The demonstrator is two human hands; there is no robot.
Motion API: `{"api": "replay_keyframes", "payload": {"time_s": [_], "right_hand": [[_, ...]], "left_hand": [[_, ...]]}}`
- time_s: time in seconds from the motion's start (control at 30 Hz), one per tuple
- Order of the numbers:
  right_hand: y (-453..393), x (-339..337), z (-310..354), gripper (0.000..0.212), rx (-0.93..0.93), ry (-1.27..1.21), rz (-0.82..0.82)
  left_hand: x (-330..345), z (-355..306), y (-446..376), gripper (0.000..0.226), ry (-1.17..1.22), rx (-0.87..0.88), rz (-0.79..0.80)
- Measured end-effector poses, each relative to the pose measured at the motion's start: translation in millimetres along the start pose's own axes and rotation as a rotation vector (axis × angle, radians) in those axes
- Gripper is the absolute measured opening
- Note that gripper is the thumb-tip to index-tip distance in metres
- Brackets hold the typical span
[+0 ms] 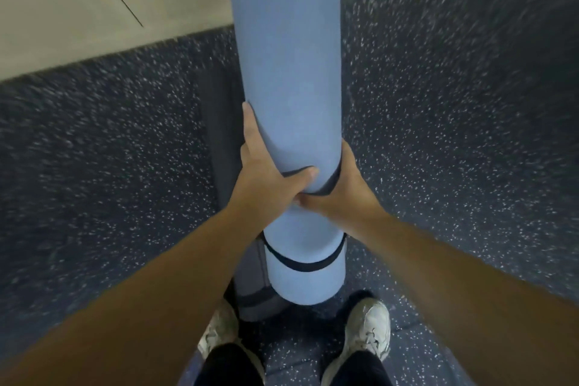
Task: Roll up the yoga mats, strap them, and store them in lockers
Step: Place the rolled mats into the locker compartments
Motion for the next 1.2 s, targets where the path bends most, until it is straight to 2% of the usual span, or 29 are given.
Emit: {"api": "replay_keyframes", "payload": {"time_s": [0.2,0.37,0.53,0.7,0.83,1.03,1.2], "right_hand": [[47,7,193,0.106,-0.31,0.056,0.125],[120,-10,345,0.118,-0.456,0.194,0.15],[188,-19,461,0.107,-0.594,0.187,0.183],[230,-17,530,0.101,-0.645,0.157,0.171],[249,-11,569,0.101,-0.661,0.131,0.159],[248,-2,615,0.102,-0.665,0.076,0.117],[229,-1,643,0.087,-0.687,-0.051,0.101]], "left_hand": [[-119,-139,44,0.122,0.067,0.155,-0.132],[-196,-261,103,0.123,0.122,0.275,-0.212],[-257,-358,142,0.125,0.159,0.378,-0.248],[-301,-414,159,0.128,0.127,0.391,-0.209],[-329,-444,163,0.123,0.088,0.424,-0.163],[-370,-481,148,0.112,0.041,0.532,-0.136],[-388,-508,122,0.101,-0.004,0.594,-0.141]]}}
Point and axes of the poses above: each hand's wrist, its own y-axis away from the middle knuckle, its own x-axis out of the palm, z = x × y, the point moved 6 cm from there along -y, towards the middle knuckle, and after that the axes turned 5 degrees about -y, right-handed, at the moved point
